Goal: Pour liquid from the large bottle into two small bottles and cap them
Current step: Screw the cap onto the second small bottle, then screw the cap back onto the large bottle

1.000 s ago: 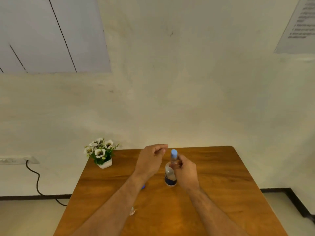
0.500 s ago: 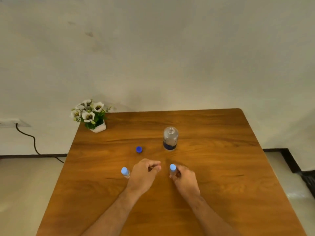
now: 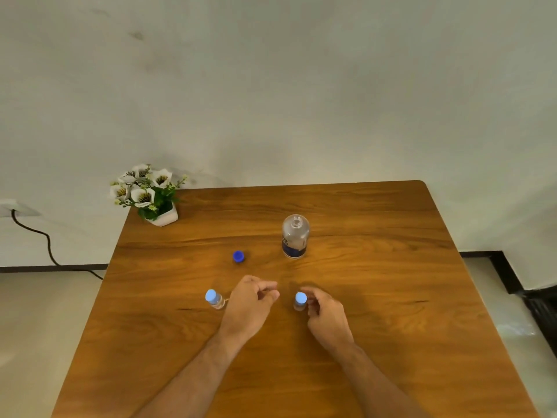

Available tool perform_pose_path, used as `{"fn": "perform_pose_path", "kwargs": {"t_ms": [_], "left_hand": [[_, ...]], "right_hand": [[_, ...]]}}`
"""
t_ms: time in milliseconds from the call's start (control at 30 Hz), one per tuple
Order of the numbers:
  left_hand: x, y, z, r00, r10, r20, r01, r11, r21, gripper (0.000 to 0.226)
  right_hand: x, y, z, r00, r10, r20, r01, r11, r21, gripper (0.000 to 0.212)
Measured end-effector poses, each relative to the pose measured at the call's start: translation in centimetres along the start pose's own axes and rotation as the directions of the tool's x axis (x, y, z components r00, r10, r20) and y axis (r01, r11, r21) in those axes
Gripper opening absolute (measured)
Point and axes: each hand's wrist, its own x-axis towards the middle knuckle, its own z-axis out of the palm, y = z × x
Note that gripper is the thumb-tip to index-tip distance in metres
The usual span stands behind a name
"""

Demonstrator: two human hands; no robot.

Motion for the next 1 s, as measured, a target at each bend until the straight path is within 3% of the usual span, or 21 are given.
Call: {"fn": "perform_pose_path", "kwargs": {"t_ms": [167,267,367,433,500,633,733,867,933,1000], "left_hand": [[1.2,1.0,-0.1,0.989,0.081,-0.125,-0.082,0.997,-0.005,0.028],[3.4,1.7,-0.6,0.964,0.122,-0.235,-0.112,0.992,0.056,0.032],[6.3,2.0,-1.7,0.941,0.174,-0.290,-0.113,0.970,0.215,0.038],[8.3,1.8,-2.0,0.946,0.218,-0.239,-0.103,0.903,0.418,0.045],[10.0,1.6,-1.9,0.974,0.140,-0.179,-0.018,0.832,0.555,0.046],[11.9,1.2,-0.9,0.984,-0.141,-0.111,0.179,0.727,0.663,0.040],[12.4,0.8,0.1,0.988,-0.135,-0.076,0.149,0.685,0.713,0.045],[12.9,1.1,0.0,0.993,-0.104,-0.059,0.117,0.734,0.669,0.031],[13.0,1.5,-0.4,0.990,-0.122,-0.065,0.138,0.841,0.523,0.025],[12.7,2.0,-1.0,0.985,-0.140,-0.102,0.167,0.925,0.341,0.021]], "right_hand": [[1.9,-0.4,-2.0,0.978,0.163,-0.134,-0.114,0.943,0.312,0.045],[4.2,-1.6,-3.3,0.972,0.159,-0.175,-0.091,0.933,0.347,0.045],[6.4,-2.9,-4.0,0.987,0.078,-0.143,-0.037,0.962,0.272,0.070],[7.9,-3.7,-4.0,0.993,0.027,-0.112,0.006,0.959,0.283,0.092],[9.1,-4.3,-3.7,0.996,-0.009,-0.088,0.034,0.958,0.286,0.105],[10.2,-4.4,-2.3,0.993,-0.039,-0.115,0.076,0.938,0.338,0.112],[10.4,-4.1,-1.5,0.987,-0.070,-0.143,0.120,0.917,0.380,0.109],[10.5,-4.1,-1.6,0.983,-0.101,-0.152,0.154,0.907,0.393,0.117],[10.9,-4.6,-1.8,0.985,-0.110,-0.131,0.151,0.918,0.367,0.113],[11.3,-5.0,-2.0,0.986,-0.095,-0.134,0.135,0.933,0.333,0.095]]}}
